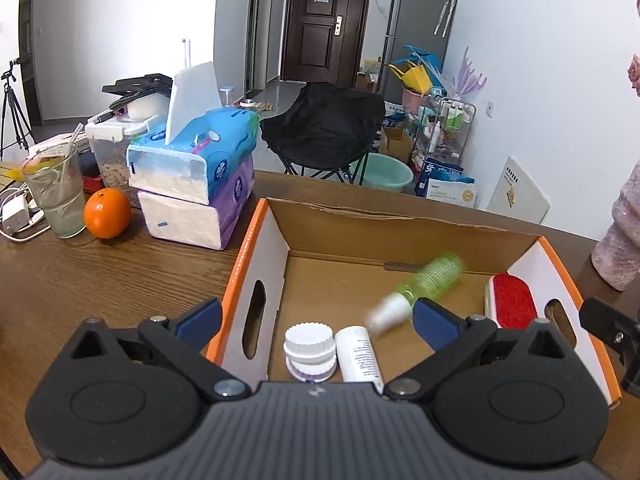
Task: Organize rigid objects
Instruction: 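Open both grippers to drop the green spray bottle and white ridged cap into the box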
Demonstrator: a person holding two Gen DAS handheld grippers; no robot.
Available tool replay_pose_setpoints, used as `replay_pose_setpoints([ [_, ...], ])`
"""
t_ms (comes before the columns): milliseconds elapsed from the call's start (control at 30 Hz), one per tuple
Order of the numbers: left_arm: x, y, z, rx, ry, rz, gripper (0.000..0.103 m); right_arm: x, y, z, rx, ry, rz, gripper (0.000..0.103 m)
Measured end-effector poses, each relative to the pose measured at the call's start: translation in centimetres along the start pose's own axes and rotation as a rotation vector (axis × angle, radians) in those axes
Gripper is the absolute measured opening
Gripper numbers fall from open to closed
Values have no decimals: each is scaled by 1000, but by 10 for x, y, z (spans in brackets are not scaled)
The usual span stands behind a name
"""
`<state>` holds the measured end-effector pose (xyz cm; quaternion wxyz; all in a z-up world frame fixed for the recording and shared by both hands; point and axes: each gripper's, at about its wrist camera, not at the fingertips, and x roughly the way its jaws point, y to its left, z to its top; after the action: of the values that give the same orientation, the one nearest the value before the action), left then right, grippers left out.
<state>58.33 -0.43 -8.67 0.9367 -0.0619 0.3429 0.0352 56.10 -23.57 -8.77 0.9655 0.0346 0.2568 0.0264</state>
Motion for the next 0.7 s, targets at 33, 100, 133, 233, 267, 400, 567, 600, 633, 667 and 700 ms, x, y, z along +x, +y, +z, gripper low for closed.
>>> replay_pose_setpoints([
  [33, -2, 0, 0, 2, -3, 0, 103, -2, 0, 0, -1, 0, 3, 103],
  [100, -6, -1, -2, 5, -10, -3, 103, -7, 2, -2, -7, -2, 11, 103],
  [133, -9, -1, -2, 6, -13, -4, 103, -10, 3, -4, -11, -5, 15, 103],
  [233, -17, 1, -5, 5, -22, -2, 103, -20, 6, -11, -23, -15, 31, 103],
  [267, -21, 2, -7, 5, -26, -2, 103, -24, 8, -14, -29, -19, 35, 103],
  [400, -34, 8, -11, 2, -37, 4, 103, -39, 15, -22, -53, -29, 33, 103],
  [567, -51, 13, -19, 2, -55, 1, 103, -59, 19, -30, -69, -47, 31, 103],
  [600, -54, 14, -20, 4, -57, 1, 103, -62, 20, -31, -70, -48, 29, 103],
  [633, -57, 14, -22, 6, -60, 1, 103, -65, 20, -32, -67, -50, 26, 103],
  [667, -60, 14, -24, 6, -61, 0, 103, -69, 19, -34, -63, -51, 25, 103],
  [700, -63, 14, -26, 8, -63, -2, 103, -72, 19, -35, -59, -50, 25, 103],
])
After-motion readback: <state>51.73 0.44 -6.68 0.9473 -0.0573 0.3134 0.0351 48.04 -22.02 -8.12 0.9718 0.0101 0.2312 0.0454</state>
